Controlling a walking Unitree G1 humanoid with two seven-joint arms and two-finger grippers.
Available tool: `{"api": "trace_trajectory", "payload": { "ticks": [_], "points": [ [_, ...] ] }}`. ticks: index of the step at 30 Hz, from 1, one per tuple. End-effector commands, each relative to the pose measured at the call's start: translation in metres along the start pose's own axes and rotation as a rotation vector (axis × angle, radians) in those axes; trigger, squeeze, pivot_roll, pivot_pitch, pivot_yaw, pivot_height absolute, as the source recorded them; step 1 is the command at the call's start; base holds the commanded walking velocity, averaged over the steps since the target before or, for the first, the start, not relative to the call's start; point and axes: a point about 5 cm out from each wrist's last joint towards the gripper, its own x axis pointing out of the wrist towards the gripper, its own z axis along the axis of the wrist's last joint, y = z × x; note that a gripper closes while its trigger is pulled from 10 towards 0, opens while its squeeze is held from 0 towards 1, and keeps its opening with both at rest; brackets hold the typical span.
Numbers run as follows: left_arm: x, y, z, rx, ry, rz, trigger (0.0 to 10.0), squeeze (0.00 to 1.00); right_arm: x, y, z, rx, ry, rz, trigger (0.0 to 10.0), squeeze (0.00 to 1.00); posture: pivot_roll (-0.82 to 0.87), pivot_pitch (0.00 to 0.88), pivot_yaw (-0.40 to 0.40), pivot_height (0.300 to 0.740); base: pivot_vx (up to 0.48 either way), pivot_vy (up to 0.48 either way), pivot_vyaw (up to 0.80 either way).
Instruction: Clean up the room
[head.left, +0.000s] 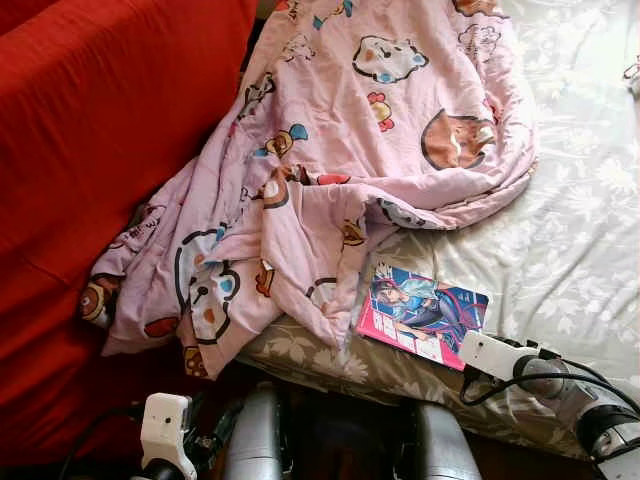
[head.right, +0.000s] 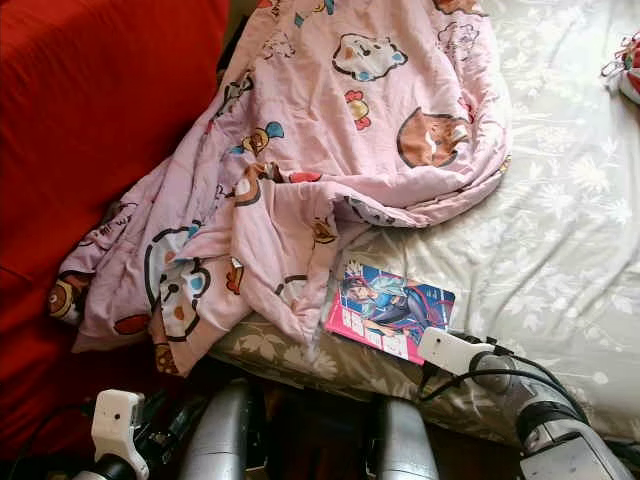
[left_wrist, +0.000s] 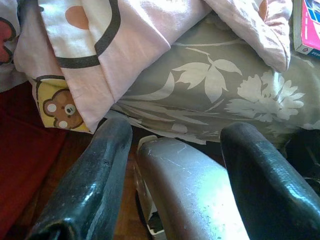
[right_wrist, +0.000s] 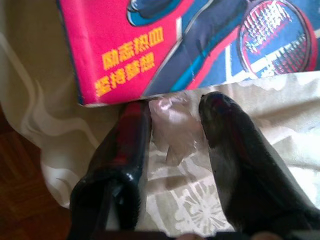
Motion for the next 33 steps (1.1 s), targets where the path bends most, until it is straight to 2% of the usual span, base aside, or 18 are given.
{"api": "trace_trajectory", "payload": {
  "ticks": [1,3,5,8,19,27,31,33],
  "points": [
    [-0.008,0.004,-0.007,-0.015,0.038,0.018,10.0,0.00,0.001,0.015,-0.007,0.026,0.027,0.053,0.0,0.00,0.22,0.309,0.073,0.632,0.000,0.000,0.00],
    [-0.009,0.004,-0.007,-0.015,0.040,0.018,10.0,0.00,0.001,0.018,-0.008,0.031,0.035,0.069,1.1,0.00,0.22,0.308,0.073,0.632,0.000,0.000,0.00],
    [-0.009,0.004,-0.007,-0.014,0.042,0.019,10.0,0.00,0.002,0.020,-0.008,0.033,0.039,0.079,1.2,0.00,0.22,0.307,0.073,0.632,0.000,0.000,0.00],
    [-0.009,0.004,-0.007,-0.013,0.042,0.022,10.0,0.00,0.002,0.022,-0.008,0.037,0.039,0.081,0.0,0.00,0.22,0.306,0.072,0.632,0.000,0.000,0.00],
    [-0.005,0.004,-0.008,-0.017,0.039,0.031,10.0,0.00,0.004,0.020,-0.001,0.064,0.028,0.058,0.0,0.00,0.22,0.285,0.068,0.632,0.000,0.000,0.00],
    [0.006,0.002,-0.008,-0.025,0.026,0.030,10.0,0.00,0.004,0.018,-0.001,0.062,0.027,0.056,0.0,0.00,0.20,0.263,0.057,0.632,0.000,0.000,0.00],
    [0.015,0.001,-0.008,-0.030,0.023,0.024,10.0,0.00,0.001,0.008,-0.005,0.135,0.021,0.002,0.0,0.00,0.19,0.236,0.049,0.632,0.000,0.000,0.00],
    [0.020,0.001,-0.008,-0.031,0.020,0.024,10.0,0.00,0.000,0.002,-0.006,0.200,0.007,-0.026,0.0,0.00,0.17,0.224,0.042,0.632,0.000,0.000,0.00]
  ]
}}
